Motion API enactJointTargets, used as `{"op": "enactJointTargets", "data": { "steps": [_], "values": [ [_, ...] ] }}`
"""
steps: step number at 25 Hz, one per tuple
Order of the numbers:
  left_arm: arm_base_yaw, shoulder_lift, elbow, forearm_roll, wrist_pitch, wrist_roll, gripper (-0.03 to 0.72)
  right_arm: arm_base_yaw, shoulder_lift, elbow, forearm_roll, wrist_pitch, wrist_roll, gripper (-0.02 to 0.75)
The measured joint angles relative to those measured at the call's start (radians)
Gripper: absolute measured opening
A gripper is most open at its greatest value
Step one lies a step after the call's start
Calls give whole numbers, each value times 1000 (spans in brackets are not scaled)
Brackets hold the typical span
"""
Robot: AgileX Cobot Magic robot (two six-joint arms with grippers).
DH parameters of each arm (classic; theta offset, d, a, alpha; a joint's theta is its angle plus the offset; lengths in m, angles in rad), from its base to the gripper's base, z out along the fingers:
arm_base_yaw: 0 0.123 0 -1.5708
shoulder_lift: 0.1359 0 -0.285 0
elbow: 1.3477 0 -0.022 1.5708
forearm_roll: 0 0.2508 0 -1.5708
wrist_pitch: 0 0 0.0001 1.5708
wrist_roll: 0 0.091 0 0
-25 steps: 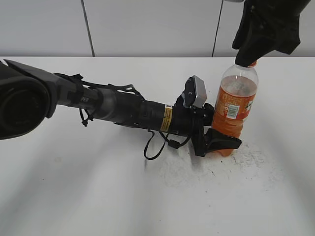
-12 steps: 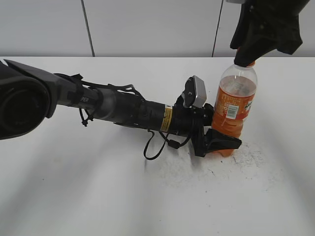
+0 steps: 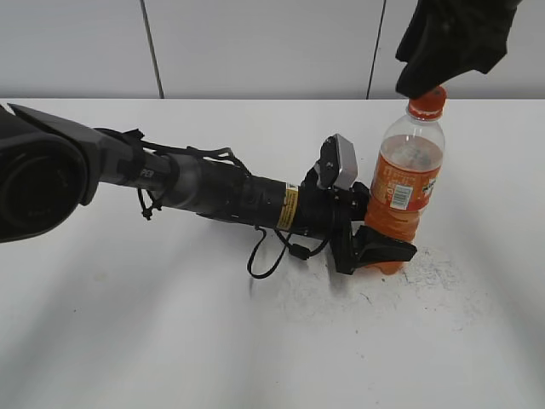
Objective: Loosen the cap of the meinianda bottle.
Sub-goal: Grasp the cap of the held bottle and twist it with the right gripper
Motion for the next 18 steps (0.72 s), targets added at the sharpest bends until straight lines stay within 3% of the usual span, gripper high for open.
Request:
{"op": "enactJointTargets", "data": {
  "steps": [7, 9, 15, 18],
  "values": [
    [0, 0, 0, 0, 0, 0, 519, 0, -3, 0, 13, -2, 234, 459],
    [0, 0, 0, 0, 0, 0, 519, 0, -3, 0, 18, -2, 361, 491],
    [0, 0, 0, 0, 0, 0, 519, 0, -3, 0, -53, -4, 991, 563],
    [0, 0, 0, 0, 0, 0, 519, 0, -3, 4, -103, -4, 1107, 566]
  ]
}}
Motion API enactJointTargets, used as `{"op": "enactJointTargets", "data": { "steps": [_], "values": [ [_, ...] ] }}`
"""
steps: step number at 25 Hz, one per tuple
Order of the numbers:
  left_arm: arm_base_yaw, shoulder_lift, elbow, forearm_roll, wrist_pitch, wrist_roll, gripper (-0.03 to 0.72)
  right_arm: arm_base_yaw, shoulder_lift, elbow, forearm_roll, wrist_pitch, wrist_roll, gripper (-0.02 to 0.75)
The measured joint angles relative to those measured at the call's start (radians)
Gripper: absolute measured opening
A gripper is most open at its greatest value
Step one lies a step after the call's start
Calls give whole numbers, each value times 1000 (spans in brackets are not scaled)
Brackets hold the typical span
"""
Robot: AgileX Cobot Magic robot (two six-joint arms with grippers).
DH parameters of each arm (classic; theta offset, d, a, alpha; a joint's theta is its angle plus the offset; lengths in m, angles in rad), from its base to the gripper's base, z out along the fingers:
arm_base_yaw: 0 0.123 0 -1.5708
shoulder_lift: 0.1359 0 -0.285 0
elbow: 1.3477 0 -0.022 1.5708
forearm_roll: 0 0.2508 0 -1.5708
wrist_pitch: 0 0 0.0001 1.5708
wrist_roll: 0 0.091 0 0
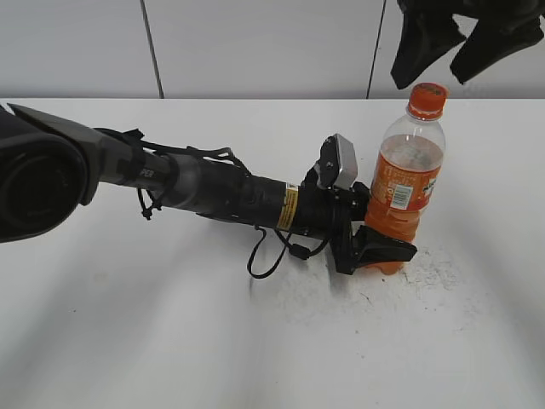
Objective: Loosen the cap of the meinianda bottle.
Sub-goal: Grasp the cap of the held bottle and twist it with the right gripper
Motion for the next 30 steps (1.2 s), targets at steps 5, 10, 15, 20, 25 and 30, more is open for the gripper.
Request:
{"op": "enactJointTargets", "data": {
  "steps": [5, 10, 15, 20, 25, 30],
  "values": [
    [0, 0, 0, 0, 1, 0, 519, 0, 3, 47, -10, -1, 18, 524],
    [0, 0, 0, 0, 1, -1, 519, 0, 9, 49, -9, -1, 0, 365],
    [0, 0, 0, -1, 2, -3, 519, 0, 9, 49, -2, -1, -83, 272],
    [0, 0, 0, -1, 2, -3, 519, 0, 9, 49, 6, -1, -411, 272],
    [0, 0, 0, -1, 2, -3, 519, 0, 9, 49, 11, 0, -743, 272],
    [0, 0, 0, -1, 2, -3, 519, 0, 9, 49, 14, 1, -810, 272]
  ]
}}
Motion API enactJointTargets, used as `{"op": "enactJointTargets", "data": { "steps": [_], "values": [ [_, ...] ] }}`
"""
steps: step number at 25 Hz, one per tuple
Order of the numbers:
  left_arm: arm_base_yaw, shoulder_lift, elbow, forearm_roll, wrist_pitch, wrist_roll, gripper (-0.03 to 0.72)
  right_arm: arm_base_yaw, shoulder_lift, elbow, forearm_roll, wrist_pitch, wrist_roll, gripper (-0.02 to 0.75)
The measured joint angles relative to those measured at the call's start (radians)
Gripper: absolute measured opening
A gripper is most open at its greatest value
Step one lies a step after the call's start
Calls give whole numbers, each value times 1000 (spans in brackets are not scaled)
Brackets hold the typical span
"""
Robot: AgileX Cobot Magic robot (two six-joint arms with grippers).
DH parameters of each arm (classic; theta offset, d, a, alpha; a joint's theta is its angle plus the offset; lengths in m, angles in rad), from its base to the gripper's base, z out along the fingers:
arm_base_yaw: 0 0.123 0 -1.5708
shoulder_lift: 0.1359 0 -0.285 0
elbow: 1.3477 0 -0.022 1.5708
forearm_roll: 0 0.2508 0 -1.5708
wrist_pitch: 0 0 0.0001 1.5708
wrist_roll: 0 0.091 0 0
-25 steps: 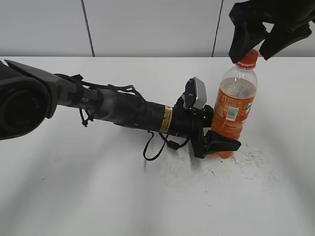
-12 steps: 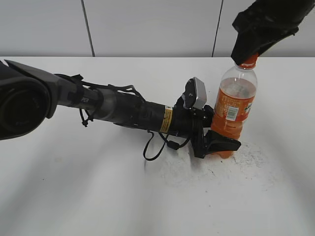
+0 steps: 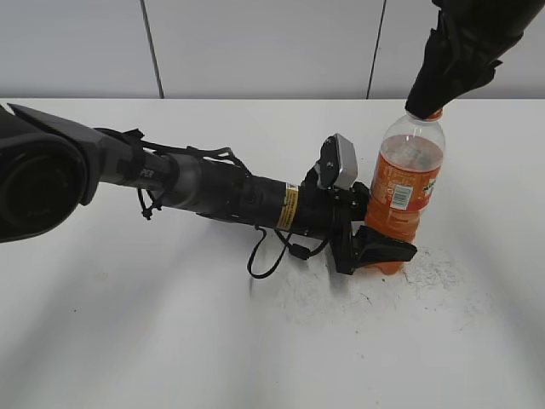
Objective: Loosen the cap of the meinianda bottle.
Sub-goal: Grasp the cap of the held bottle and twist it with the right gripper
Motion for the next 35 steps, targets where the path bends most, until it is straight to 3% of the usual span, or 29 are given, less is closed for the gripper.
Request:
{"op": "enactJointTargets", "data": {
  "steps": [3, 10, 20, 23, 28, 31, 35],
  "values": [
    [0, 0, 0, 0, 0, 0, 519, 0, 0, 0, -1, 0, 25, 275],
    [0, 0, 0, 1, 0, 0, 519, 0, 0, 0, -22, -1, 288, 444],
    [0, 0, 0, 0, 0, 0, 519, 0, 0, 0, -2, -1, 832, 452],
    [0, 0, 0, 0, 0, 0, 519, 0, 0, 0, 16, -1, 862, 410],
    [0, 0, 0, 1, 0, 0, 519, -1, 0, 0, 18, -1, 845, 272],
    [0, 0, 0, 1, 0, 0, 519, -1, 0, 0, 18, -1, 790, 272],
    [0, 0, 0, 1, 0, 0, 519, -1, 0, 0, 16, -1, 555, 272]
  ]
}}
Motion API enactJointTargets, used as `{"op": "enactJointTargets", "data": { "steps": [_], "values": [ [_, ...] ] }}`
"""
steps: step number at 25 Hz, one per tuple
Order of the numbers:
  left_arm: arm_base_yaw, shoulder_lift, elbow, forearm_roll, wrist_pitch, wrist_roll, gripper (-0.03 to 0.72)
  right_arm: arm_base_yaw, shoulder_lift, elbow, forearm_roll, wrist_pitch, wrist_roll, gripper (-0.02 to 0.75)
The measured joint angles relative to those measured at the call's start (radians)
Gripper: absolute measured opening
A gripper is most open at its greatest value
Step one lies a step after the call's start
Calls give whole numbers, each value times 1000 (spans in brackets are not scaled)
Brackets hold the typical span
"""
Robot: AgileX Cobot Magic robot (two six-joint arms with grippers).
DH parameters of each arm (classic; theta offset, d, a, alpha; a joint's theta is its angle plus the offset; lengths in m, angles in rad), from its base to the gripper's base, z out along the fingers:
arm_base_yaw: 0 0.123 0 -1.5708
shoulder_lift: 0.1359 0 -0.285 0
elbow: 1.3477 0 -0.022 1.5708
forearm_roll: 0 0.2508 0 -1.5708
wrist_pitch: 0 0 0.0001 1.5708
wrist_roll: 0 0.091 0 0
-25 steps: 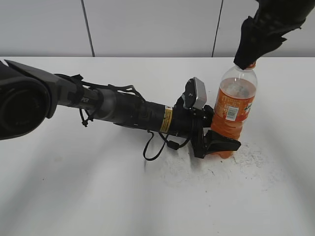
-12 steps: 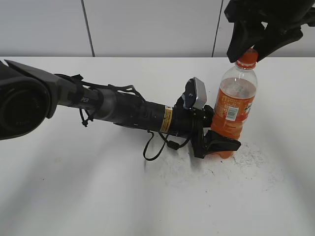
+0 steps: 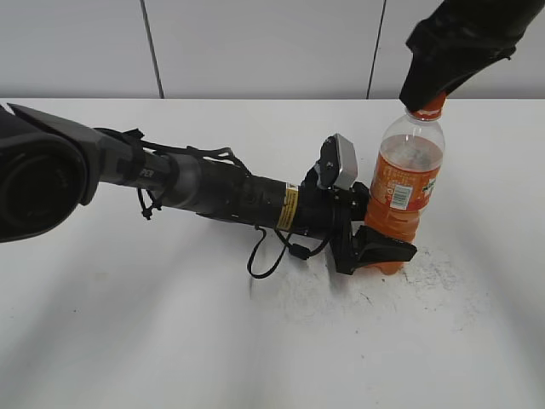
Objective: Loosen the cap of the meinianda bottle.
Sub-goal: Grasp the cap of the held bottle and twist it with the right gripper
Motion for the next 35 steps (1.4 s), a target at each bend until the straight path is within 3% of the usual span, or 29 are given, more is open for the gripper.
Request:
{"op": "enactJointTargets", "data": {
  "steps": [4, 9, 23, 31, 35],
  "values": [
    [0, 0, 0, 0, 0, 0, 519, 0, 0, 0, 5, 1, -494, 272],
    [0, 0, 0, 2, -2, 4, 519, 0, 0, 0, 26, 3, -676, 272],
    [0, -1, 0, 6, -3, 7, 519, 0, -9, 2, 24, 9, -794, 272],
    [0, -1, 0, 8, -3, 7, 519, 0, -9, 2, 23, 9, -764, 276],
    [0, -1, 0, 8, 0, 3, 519, 0, -15, 2, 23, 3, -676, 372]
  ]
}}
